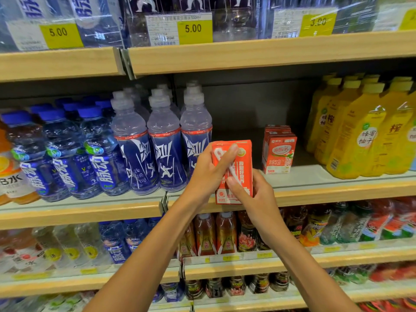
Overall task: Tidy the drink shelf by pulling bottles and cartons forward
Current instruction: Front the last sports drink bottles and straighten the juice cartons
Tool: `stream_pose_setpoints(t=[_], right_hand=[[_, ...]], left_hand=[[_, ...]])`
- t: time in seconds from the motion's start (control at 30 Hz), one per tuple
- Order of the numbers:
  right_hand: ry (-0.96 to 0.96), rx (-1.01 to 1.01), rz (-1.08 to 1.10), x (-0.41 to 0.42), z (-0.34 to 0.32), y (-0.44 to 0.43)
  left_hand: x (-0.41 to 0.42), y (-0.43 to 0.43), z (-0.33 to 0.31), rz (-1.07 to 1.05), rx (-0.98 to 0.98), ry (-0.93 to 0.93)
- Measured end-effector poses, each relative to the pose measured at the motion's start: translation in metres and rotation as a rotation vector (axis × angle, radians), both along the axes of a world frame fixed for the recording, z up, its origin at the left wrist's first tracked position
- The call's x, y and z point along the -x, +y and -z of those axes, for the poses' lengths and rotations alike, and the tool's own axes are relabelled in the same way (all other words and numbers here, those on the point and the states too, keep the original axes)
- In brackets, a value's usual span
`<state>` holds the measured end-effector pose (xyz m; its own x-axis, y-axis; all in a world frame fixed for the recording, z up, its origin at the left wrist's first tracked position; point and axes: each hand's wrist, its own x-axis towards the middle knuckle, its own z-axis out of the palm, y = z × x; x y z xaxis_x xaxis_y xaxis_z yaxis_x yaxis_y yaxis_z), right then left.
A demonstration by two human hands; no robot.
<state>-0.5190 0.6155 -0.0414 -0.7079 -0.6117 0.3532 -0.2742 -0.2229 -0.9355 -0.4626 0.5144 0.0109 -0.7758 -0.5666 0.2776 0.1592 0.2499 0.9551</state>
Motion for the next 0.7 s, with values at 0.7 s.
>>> stream_pose_setpoints(t=[0.7], right_hand=[[0.03,-0.016,-0.058,0.023,-0.006,0.009]], left_hand=[[0.013,0.007,-0.005,0.013,0.065,0.0]])
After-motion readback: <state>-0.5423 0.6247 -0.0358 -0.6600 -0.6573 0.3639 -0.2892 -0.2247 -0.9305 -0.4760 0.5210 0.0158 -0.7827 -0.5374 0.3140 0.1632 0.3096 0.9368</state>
